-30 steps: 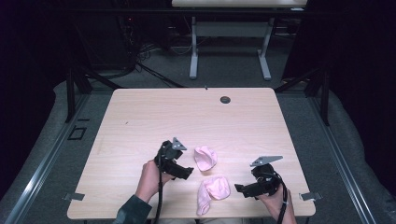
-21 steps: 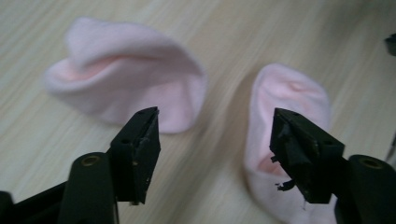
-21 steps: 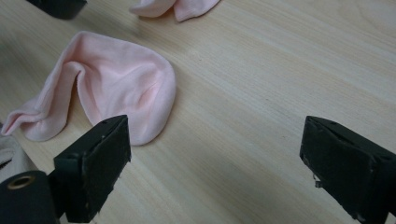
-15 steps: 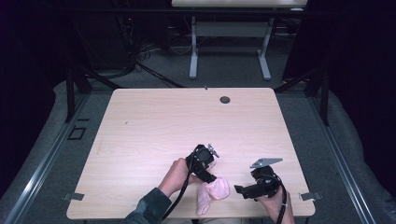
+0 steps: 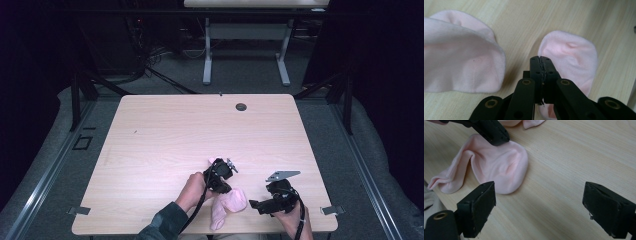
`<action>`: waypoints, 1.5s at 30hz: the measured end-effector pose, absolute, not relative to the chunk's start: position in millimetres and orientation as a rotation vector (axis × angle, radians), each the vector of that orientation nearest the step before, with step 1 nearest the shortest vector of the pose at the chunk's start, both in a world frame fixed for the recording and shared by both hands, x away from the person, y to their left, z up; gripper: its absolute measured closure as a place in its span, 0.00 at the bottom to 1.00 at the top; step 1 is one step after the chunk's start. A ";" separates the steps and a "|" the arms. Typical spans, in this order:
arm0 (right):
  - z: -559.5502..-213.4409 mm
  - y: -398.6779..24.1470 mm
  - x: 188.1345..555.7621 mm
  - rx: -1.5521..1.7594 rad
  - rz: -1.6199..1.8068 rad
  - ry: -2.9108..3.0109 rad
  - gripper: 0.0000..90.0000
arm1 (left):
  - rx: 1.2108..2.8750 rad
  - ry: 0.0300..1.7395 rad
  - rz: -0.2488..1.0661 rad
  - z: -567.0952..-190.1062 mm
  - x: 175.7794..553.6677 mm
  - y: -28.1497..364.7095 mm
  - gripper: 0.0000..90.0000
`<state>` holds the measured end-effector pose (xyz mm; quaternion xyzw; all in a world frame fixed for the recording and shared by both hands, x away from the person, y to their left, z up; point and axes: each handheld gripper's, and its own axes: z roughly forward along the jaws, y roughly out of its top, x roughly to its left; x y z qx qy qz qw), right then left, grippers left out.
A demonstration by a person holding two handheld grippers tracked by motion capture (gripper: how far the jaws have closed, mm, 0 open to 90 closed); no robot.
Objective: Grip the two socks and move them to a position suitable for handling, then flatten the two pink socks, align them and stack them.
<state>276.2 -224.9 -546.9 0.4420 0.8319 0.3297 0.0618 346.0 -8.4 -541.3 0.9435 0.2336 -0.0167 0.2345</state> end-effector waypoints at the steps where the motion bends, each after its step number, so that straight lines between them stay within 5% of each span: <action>1: -546.9 -224.9 276.2 1.336 0.997 2.515 0.12 | 2.571 0.649 -0.030 -539.6 344.9 -7.4 0.99; 17: -541.0 -191.7 273.5 1.239 1.035 2.594 0.20 | 2.227 0.843 0.188 -517.7 324.1 42.0 0.99; 24: -542.3 -163.6 274.5 1.192 1.041 2.652 0.30 | 2.095 0.923 0.262 -525.2 311.0 71.8 0.99; 34: -550.2 -150.1 281.7 1.185 0.967 2.687 0.33 | 2.053 1.057 0.305 -551.1 293.2 110.7 0.98; 39: -550.9 -150.1 282.5 1.194 0.976 2.675 0.33 | 2.075 1.099 0.266 -561.9 289.5 121.5 0.89; 45: -539.9 -139.4 275.1 1.117 1.046 2.682 0.35 | 2.053 1.132 0.325 -560.0 283.9 126.8 0.65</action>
